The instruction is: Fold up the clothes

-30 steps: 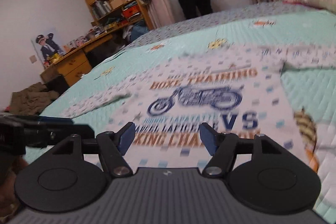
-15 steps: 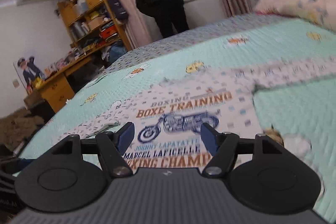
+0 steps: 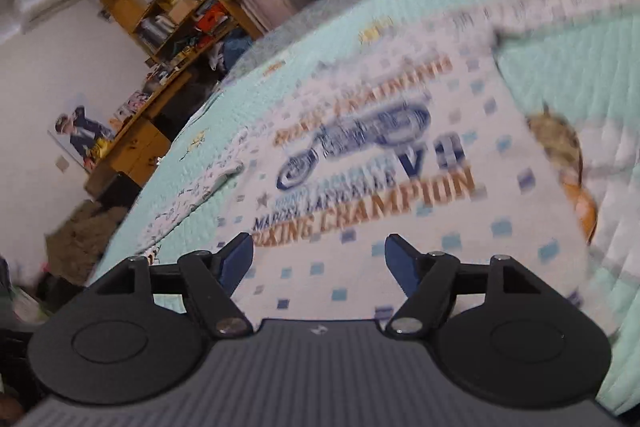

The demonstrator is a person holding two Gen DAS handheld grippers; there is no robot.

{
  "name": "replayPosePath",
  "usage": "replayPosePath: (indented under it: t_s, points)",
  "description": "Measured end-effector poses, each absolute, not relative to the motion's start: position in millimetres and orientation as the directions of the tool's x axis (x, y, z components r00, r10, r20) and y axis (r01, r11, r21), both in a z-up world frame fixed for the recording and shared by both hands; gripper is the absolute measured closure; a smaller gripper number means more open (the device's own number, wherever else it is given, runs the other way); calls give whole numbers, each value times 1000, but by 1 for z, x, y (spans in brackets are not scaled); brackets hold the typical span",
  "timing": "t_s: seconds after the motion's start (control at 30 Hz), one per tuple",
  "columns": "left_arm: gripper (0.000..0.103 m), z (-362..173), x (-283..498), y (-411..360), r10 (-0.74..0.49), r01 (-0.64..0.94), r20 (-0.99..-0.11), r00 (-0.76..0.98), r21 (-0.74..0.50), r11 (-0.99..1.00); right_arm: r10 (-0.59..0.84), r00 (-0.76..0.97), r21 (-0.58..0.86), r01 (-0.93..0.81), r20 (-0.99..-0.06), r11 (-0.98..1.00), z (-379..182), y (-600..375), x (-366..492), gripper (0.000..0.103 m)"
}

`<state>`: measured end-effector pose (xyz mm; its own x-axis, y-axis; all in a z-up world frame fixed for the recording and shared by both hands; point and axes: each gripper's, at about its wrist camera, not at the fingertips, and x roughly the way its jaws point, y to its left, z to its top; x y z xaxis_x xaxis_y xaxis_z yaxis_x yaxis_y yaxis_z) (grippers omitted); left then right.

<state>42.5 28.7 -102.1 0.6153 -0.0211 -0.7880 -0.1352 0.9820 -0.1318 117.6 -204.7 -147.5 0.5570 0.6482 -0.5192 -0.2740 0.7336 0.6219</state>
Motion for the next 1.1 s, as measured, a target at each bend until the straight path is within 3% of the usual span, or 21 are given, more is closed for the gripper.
replayPosePath:
  t_s: [0.2,0.4,0.53,0.57,0.63,0.83,0.97,1.1]
  points:
    - [1,-112,46,33,8,-159,-798,603,-111,981,600,546,576,-240,-585,781,-159,-215,111,30]
    - [1,-132,65,35,-17,-155,-840,543,-120,981,657,541,585,-331,-525,740,-131,-205,106,30]
    - [1,-149,66,44,-106,-136,-857,505,-200,970,605,499,581,-225,-621,782,-158,-216,110,30]
    - [1,-151,65,46,-117,-131,-856,503,-210,969,596,497,591,-190,-631,784,-164,-222,109,35]
    - [1,-148,62,48,-127,-131,-853,506,-221,966,608,505,616,-178,-612,768,-160,-229,104,35]
    - [1,-130,51,38,-75,-135,-815,575,-186,973,639,532,596,-281,-556,753,-131,-213,96,35]
    - [1,-126,48,38,-75,-131,-814,576,-182,974,599,495,567,-233,-630,790,-150,-208,99,35]
    - [1,-124,44,38,-55,-145,-811,582,-170,975,607,501,574,-241,-618,783,-149,-210,93,35]
